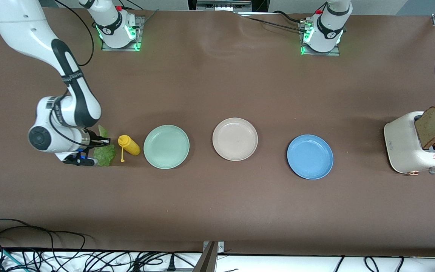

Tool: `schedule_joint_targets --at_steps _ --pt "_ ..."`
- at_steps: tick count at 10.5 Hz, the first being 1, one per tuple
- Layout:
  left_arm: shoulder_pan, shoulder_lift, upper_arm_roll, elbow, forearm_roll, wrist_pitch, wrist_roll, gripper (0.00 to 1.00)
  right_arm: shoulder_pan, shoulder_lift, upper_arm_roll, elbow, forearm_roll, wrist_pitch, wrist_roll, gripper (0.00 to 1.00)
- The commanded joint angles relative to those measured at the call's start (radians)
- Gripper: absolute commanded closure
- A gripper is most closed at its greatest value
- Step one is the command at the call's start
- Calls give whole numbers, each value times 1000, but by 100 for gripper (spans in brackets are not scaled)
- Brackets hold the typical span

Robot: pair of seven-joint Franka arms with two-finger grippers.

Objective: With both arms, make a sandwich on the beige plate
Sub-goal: 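Lift the toast with the left gripper while the right gripper lifts the lettuce, then lower the toast onto the beige plate and open the left gripper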

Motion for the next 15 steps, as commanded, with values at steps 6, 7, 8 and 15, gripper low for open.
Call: schedule_joint_targets --at_steps 6,7,8,15 --pt "-349 35 7 93 -209 -112 -60 100 -4 -220 -24 124 30 -321 -78 100" --pt "-387 73 7 93 -265 -112 -103 100 -4 -247 5 124 33 -333 -75 100" --pt "-433 111 7 93 -308 -105 -114 100 -4 -262 26 133 33 -347 -48 100" --pt "-540 400 7 223 -794 6 -97 100 -1 -261 209 244 32 -404 265 100"
